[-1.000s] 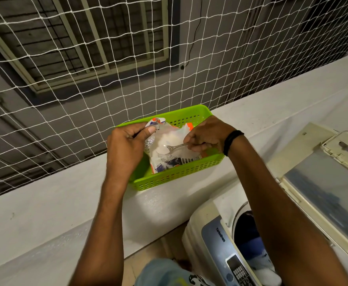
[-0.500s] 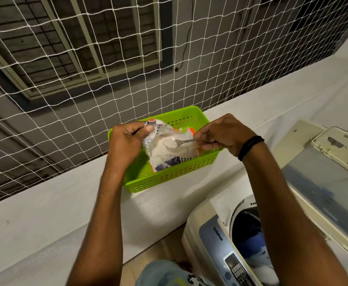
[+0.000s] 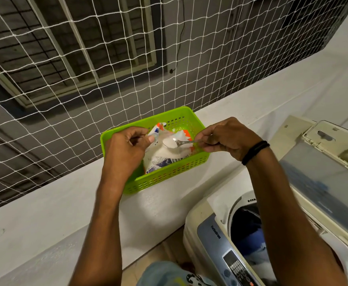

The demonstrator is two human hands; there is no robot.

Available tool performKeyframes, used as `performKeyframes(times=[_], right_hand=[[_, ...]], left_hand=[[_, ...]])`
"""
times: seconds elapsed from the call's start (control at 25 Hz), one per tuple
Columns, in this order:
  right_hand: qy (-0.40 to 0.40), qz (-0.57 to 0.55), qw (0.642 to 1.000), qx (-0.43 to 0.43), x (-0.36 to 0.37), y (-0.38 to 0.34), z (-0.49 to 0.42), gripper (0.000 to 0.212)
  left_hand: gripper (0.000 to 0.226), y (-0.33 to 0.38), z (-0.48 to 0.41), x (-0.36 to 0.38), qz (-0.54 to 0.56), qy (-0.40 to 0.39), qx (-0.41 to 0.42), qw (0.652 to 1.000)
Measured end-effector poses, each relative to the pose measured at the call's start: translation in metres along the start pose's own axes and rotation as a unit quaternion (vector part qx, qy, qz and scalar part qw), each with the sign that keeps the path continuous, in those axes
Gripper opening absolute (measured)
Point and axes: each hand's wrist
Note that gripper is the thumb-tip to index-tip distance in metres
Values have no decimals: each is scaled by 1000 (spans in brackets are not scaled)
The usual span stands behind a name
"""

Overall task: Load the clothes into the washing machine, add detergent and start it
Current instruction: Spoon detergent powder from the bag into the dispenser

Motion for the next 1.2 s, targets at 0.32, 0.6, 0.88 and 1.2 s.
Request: performKeyframes(times=[0.32, 0.6, 0.88, 1.2], right_hand=[[38, -43, 998, 26, -32, 21, 35, 17], [170, -98, 979, 60, -93, 71, 98, 25], [382, -230, 885, 133, -162, 179, 164, 28], [540, -136, 792, 251, -185, 327, 170, 9]], left_hand=[[32, 18, 20, 18, -115, 29, 71, 990], [17, 72, 64, 88, 62, 43, 172, 982], [15, 63, 106, 228, 81, -177, 214, 957], [35, -24, 159, 409, -116, -463, 99, 873]])
Point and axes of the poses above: each hand's wrist, its own z-axis away from the middle knuckle, its own x-axis out of the palm, y = z × x, and after that the axes turned 4 degrees about z, right-handed
